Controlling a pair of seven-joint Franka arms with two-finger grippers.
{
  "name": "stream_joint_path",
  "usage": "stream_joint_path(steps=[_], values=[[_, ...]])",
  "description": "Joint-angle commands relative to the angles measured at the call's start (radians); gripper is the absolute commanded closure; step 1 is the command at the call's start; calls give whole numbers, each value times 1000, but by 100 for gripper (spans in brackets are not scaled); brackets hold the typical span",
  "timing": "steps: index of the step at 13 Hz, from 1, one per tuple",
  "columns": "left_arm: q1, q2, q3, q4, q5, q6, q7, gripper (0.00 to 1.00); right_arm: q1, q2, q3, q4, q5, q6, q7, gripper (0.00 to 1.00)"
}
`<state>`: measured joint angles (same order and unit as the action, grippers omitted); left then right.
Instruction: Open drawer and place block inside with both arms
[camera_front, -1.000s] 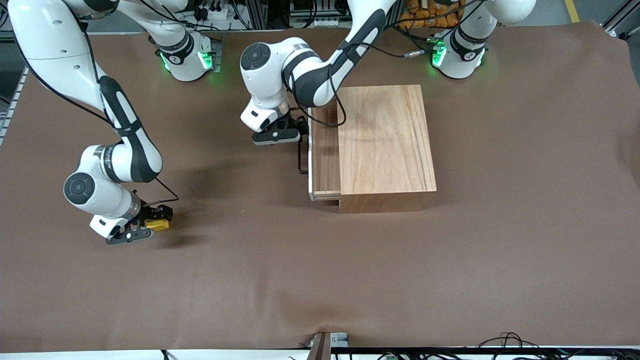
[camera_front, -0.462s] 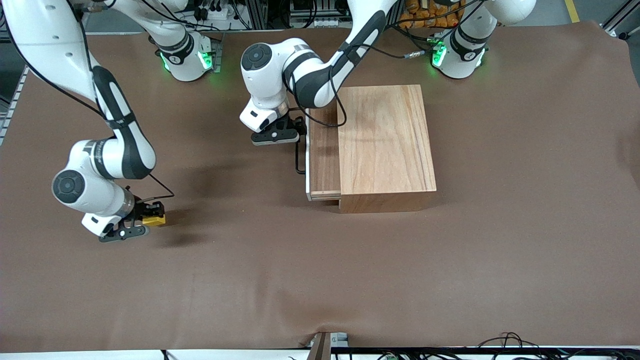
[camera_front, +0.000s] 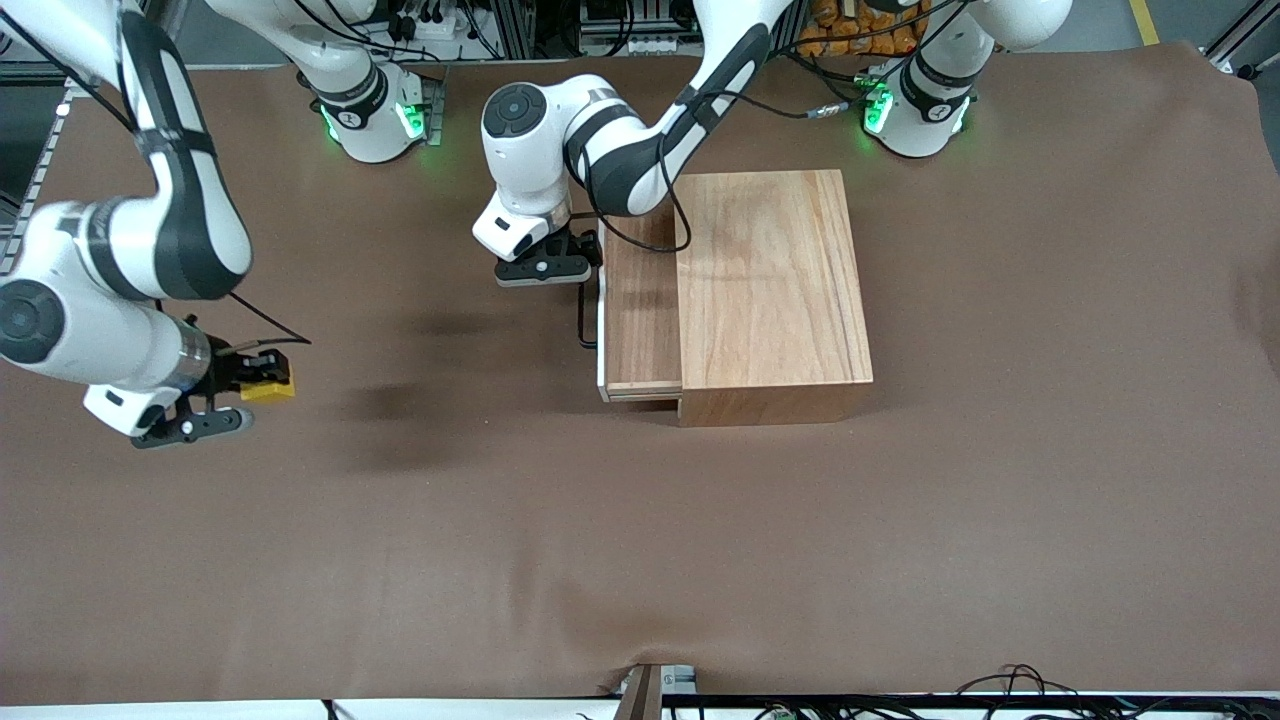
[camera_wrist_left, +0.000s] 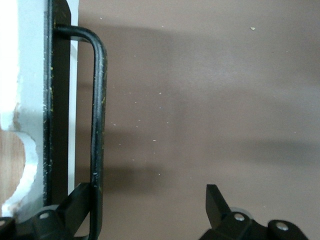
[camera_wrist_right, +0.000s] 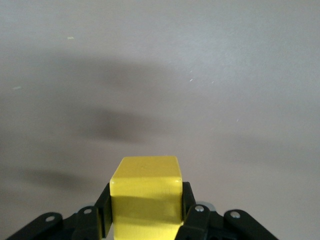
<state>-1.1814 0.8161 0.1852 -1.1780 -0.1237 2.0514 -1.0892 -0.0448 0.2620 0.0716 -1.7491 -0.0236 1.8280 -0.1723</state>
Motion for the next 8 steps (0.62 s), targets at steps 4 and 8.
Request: stream_joint_path(steps=[4, 8], values=[[-3, -3, -20, 55, -33, 7, -57, 0, 16, -81, 4, 201, 123, -351, 88, 98], [2, -151, 37, 44, 19, -153, -47, 0, 135, -125, 2, 207, 131, -389, 246, 97]])
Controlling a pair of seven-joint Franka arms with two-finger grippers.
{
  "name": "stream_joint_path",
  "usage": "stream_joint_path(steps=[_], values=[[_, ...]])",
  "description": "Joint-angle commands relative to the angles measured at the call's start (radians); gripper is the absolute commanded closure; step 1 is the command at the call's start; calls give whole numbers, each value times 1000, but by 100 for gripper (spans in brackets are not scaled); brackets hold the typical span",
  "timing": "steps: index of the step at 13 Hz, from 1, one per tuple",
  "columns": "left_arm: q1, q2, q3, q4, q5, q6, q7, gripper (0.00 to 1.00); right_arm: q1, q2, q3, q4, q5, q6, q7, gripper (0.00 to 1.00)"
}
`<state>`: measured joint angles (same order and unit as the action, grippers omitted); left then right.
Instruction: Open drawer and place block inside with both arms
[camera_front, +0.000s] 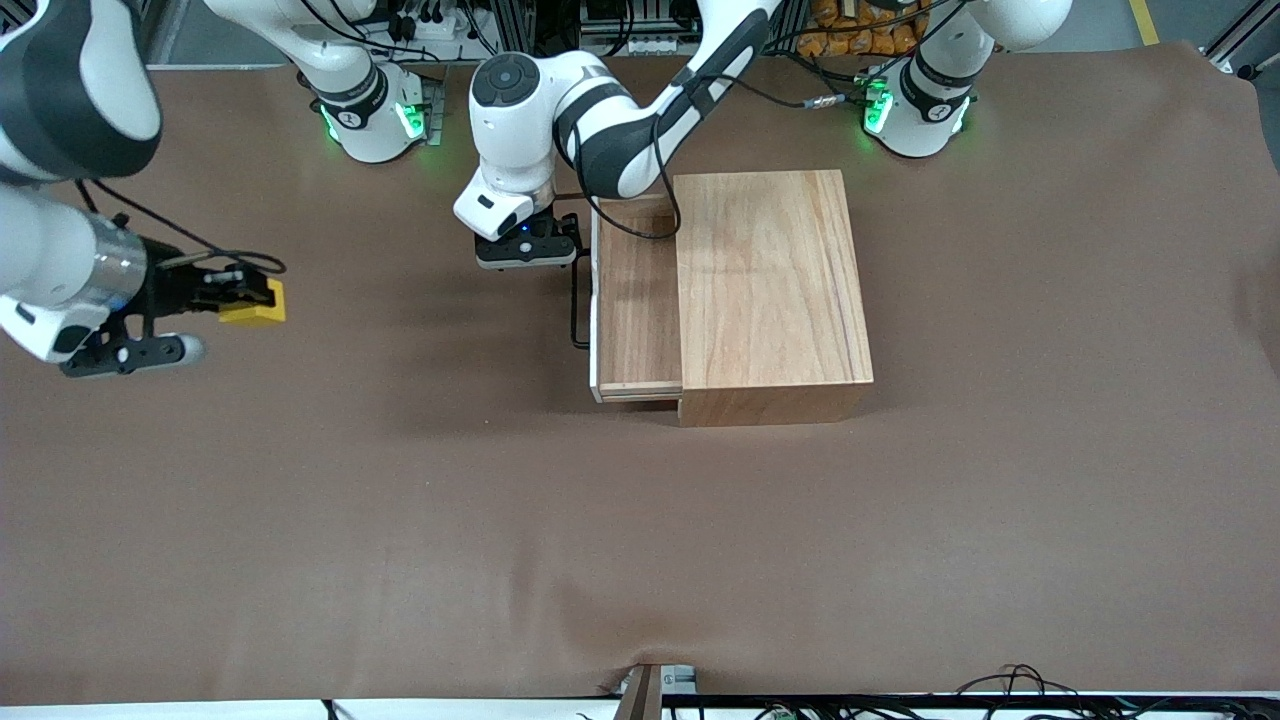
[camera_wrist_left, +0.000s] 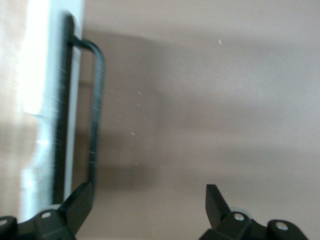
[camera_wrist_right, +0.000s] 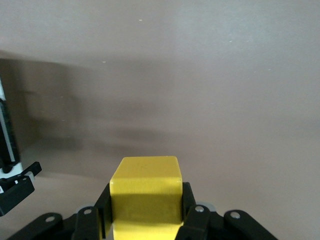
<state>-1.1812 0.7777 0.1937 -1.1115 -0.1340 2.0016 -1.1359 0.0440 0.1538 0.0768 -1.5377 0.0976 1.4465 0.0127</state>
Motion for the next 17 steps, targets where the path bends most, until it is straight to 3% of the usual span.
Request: stream_joint_path(steps=[1, 4, 7, 11, 17], values=[[5, -168, 29, -46, 65, -139, -2, 0, 60, -17, -3, -4, 13, -2, 88, 97], [46, -296, 30, -106, 181, -312, 19, 0, 109, -16, -5, -4, 76, 15, 226, 97], [78, -463, 27, -276, 307, -339, 173, 0, 233, -10, -5, -12, 73, 47, 375, 97], [243, -662, 23, -416, 294, -340, 425, 0, 425, 38, -6, -19, 68, 185, 588, 97], [524, -817, 21, -517, 229, -343, 718, 0, 631, 171, -8, -16, 30, 385, 831, 97]])
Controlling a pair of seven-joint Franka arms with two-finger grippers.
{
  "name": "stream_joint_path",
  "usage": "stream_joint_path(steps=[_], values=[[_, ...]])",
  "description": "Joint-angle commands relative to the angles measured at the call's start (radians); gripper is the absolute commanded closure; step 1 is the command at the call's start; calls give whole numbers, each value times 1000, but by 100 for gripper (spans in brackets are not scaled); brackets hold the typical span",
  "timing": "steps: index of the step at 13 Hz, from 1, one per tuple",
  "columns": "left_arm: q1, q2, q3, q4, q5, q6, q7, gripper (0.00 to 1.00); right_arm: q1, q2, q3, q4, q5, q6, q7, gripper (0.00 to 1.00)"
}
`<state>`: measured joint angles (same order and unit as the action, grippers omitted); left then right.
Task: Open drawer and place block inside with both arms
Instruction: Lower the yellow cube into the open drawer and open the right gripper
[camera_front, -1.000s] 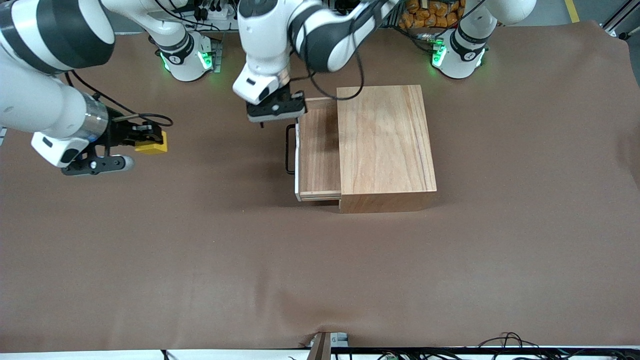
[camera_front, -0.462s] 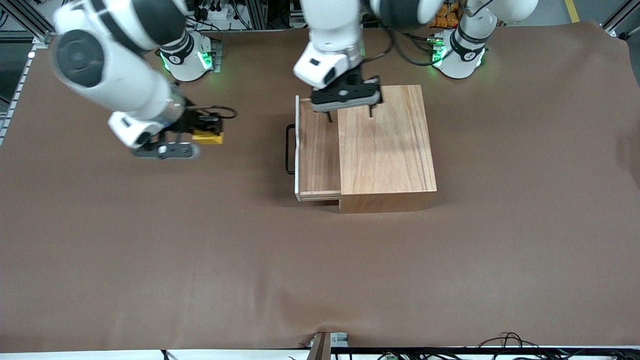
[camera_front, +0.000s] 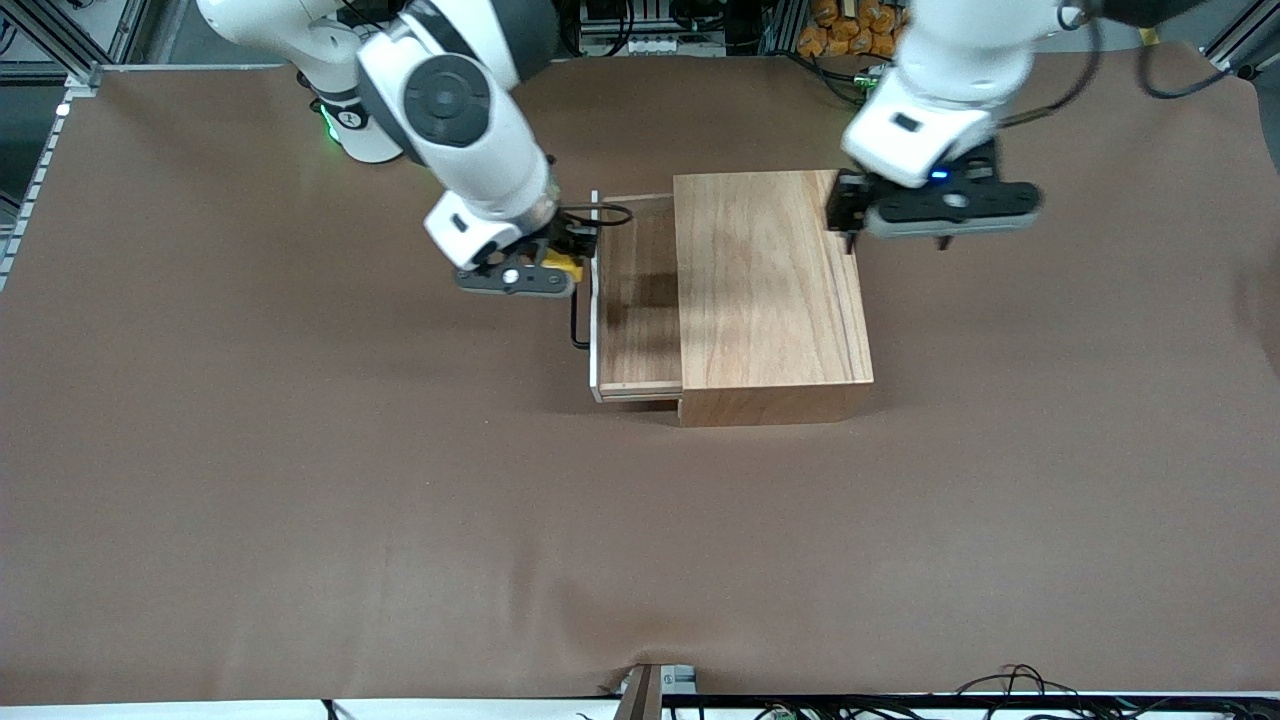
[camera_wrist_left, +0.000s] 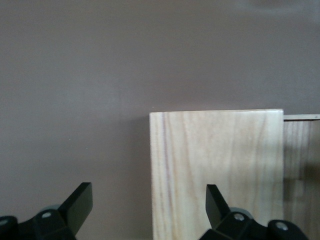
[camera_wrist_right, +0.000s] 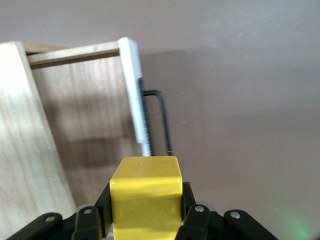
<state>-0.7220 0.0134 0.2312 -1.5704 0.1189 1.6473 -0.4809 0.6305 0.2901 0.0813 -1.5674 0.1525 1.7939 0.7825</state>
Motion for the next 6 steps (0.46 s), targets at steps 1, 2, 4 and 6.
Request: stream_joint_path(steps=[1, 2, 4, 6], values=[[111, -64, -16, -65, -25, -1, 120, 0, 69, 53, -12, 13, -65, 68, 104, 97], [152, -67, -16, -66, -25, -18, 183, 0, 90, 73, -12, 15, -89, 99, 145, 97], [212, -76, -18, -66, -27, -52, 231, 0, 110, 106, -12, 15, -100, 157, 162, 97], [278, -90, -18, -76, -70, -70, 232, 0, 115, 139, -12, 15, -108, 220, 156, 96]])
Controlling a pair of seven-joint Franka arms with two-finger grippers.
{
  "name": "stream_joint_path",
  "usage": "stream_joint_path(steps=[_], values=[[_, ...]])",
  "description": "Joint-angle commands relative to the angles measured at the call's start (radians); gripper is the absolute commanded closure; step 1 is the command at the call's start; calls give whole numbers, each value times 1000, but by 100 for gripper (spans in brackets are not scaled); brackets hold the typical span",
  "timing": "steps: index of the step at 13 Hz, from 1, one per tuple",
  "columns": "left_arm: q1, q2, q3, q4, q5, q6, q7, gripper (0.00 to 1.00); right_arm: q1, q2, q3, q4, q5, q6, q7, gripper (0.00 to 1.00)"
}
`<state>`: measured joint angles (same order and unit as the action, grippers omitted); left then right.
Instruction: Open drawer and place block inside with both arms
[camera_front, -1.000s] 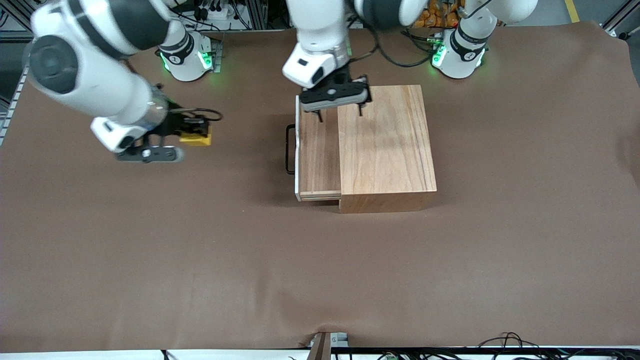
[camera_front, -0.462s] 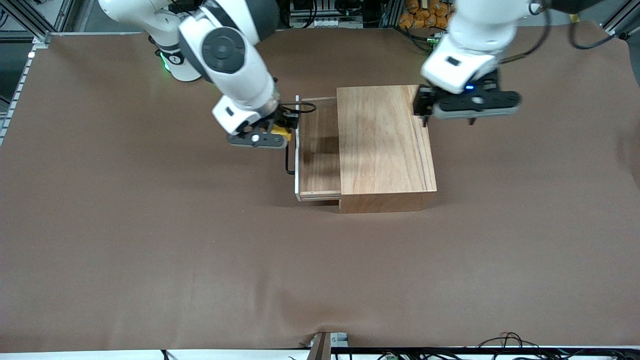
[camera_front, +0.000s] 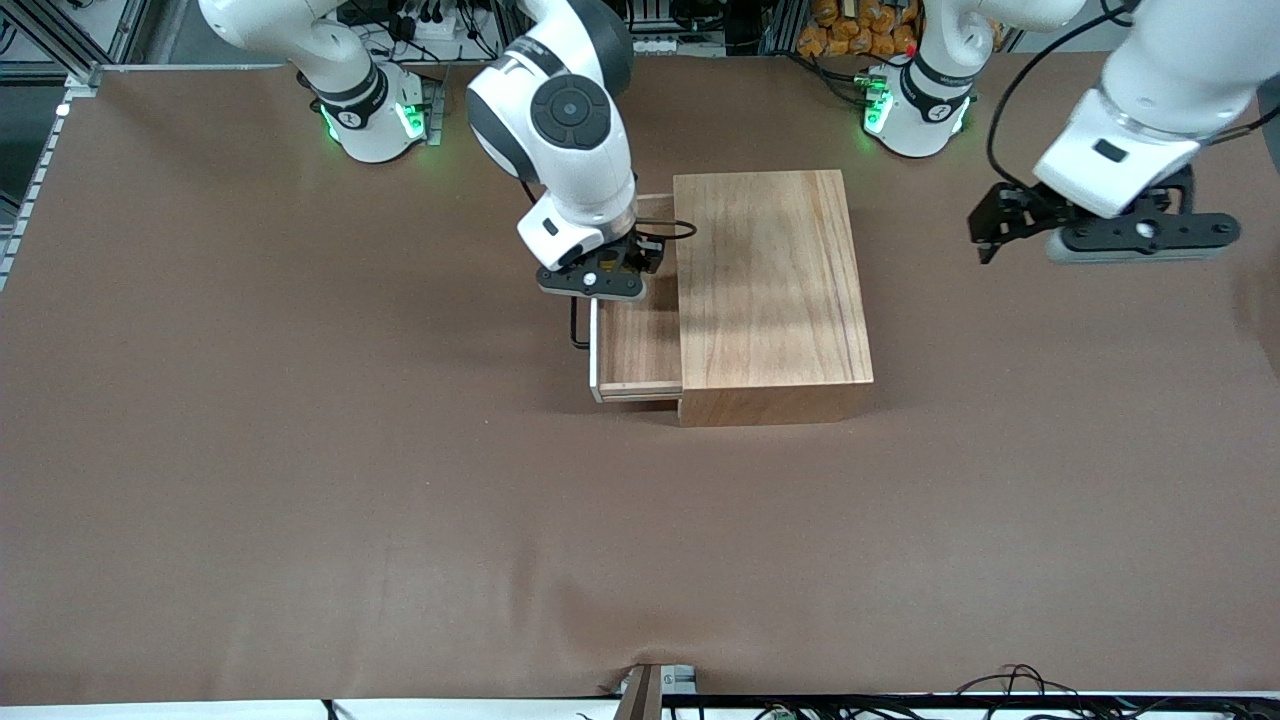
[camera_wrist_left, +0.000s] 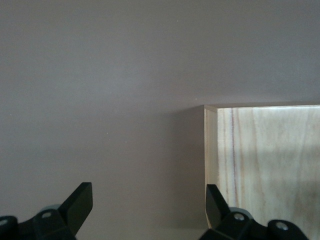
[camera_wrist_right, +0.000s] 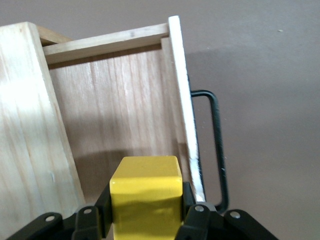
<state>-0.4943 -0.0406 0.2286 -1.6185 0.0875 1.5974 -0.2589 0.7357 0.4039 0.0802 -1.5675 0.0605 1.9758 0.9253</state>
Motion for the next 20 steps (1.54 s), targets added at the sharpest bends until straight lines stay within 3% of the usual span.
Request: stream_joint_path(steps=[1, 4, 5, 6, 7, 11, 13, 20], values=[[72, -35, -15, -23, -44, -34, 20, 0, 24, 39, -11, 15, -19, 60, 13, 96], [141, -22, -8, -3, -51, -39, 139, 0, 39, 62, -11, 12, -42, 60, 13, 91], [161, -18, -8, 12, -45, -39, 180, 0, 39, 66, -11, 12, -44, 60, 15, 74], [177, -15, -8, 20, -40, -39, 205, 0, 39, 66, -11, 12, -44, 58, 18, 18], [186, -6, -8, 22, -40, -37, 216, 0, 39, 66, -11, 14, -44, 57, 20, 0], [198, 1, 11, 67, -45, -37, 237, 0, 28, 53, -13, 17, -44, 48, 17, 0], [212, 17, 11, 72, -49, -39, 240, 0, 18, 15, -20, 23, -45, -26, 12, 0], [560, 1, -320, 43, -54, -111, 276, 0, -214, -152, -20, 14, -36, -259, -424, 0]])
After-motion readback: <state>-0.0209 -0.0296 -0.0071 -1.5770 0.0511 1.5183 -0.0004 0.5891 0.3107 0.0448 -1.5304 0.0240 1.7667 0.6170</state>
